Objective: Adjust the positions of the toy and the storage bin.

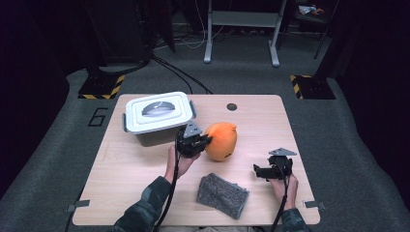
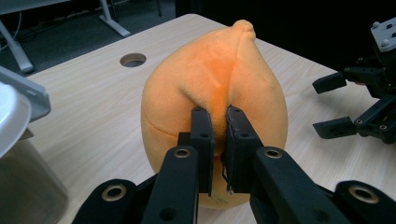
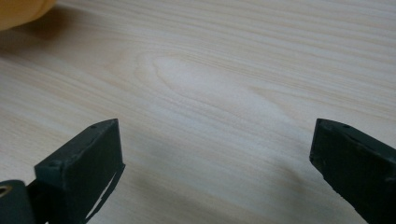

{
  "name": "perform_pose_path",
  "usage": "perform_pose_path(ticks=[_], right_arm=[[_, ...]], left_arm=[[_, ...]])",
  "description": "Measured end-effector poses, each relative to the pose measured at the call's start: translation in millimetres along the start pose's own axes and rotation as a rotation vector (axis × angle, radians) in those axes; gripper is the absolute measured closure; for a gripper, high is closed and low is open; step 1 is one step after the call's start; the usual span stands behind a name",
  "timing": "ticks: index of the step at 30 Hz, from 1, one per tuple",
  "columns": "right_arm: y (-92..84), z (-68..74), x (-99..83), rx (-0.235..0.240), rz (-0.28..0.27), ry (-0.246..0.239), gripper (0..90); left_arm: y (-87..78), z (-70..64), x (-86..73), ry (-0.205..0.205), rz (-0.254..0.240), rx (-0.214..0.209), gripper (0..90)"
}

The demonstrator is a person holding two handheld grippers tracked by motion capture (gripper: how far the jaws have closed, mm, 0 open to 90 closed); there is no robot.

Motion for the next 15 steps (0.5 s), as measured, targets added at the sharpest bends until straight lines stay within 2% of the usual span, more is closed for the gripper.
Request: perform_pose_path(ticks=[2,6,10,15], right_arm=[[1.4,-0.2,-0.7,-0.002,0.004,0.008,1.7],[3.8,-2.4,-2.4,-0.005,0.015,-0.013,1.5],[5.5,-4.8,-4.6,-0.016,0.027,-0.010,1.5],[7.5,-4.8,-6.1,-0.018,0.018,-0.009,1.6]], left_arm=[[-4.1,1.3,-0.7,0.002,-0.003,0.005,83.3],[-13.0,3.5,-2.7,0.004,-0.003,0.013,83.3],[-21.9,5.6,-4.9,0.005,-0.004,0.025,83.3],[-32.8,7.9,-6.7,0.011,-0.008,0.034,83.2]])
Point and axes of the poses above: each handheld gripper's, and its own axes: y roughly forward along the jaws, x roughly out of its top, z roughly to its left, the point moved 3 cm from there along y, roughly forward along the jaws, and after that the axes turned 4 degrees about -z, right-handed, at the moved point
